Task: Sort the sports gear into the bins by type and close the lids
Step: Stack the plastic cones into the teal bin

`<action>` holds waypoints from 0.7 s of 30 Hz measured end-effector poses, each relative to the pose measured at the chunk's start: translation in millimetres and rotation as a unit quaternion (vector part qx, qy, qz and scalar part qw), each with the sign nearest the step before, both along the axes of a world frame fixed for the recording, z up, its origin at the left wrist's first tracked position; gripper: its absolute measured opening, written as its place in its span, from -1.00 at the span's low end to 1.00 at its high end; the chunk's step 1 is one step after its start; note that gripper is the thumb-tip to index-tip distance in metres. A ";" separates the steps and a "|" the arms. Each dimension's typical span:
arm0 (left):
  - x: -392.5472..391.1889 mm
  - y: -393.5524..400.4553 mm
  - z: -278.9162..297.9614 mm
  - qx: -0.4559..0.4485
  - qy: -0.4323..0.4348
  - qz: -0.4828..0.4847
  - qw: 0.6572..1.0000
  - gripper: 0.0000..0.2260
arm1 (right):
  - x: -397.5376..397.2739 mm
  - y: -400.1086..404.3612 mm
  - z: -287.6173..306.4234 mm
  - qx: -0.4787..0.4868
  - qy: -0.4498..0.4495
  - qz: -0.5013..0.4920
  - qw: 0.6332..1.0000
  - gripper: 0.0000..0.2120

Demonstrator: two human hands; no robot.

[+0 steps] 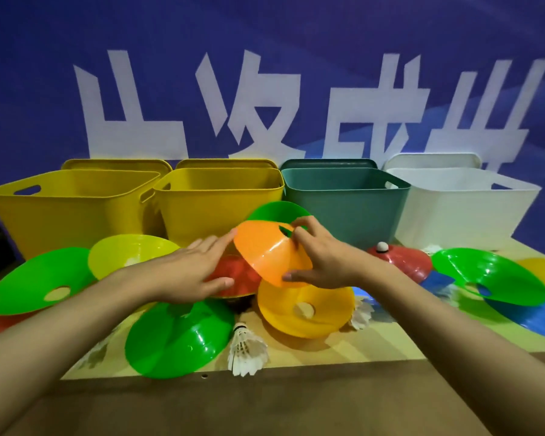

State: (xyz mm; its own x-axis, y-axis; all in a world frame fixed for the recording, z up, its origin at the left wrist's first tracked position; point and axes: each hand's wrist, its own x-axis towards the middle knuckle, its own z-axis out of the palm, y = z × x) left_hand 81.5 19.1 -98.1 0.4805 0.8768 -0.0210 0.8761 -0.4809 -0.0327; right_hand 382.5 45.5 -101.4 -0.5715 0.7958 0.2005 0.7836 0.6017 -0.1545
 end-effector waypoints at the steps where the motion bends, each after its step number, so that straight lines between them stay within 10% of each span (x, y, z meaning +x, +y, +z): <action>1: 4.0 4.0 -0.6 0.011 -0.004 0.001 1.000 -0.14 | 9.9 -0.4 5.2 0.006 0.015 -0.011 1.000 -0.34; 13: 70.8 25.2 -4.4 -0.023 0.150 -0.150 0.977 -0.39 | 108.5 63.5 100.0 0.063 0.055 -0.264 0.961 -0.20; 21: 67.9 46.1 -19.0 0.000 0.089 -0.202 0.975 -0.70 | 84.3 182.7 120.8 0.167 -0.053 -0.332 0.927 -0.17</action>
State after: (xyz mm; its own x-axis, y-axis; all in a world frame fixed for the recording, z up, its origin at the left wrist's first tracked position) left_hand 149.4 65.2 -117.1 0.7751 0.6172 -0.1355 0.5964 -0.7854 -0.1659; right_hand 466.8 228.2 19.4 -0.0078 0.8829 0.4695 0.9985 -0.0187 0.0517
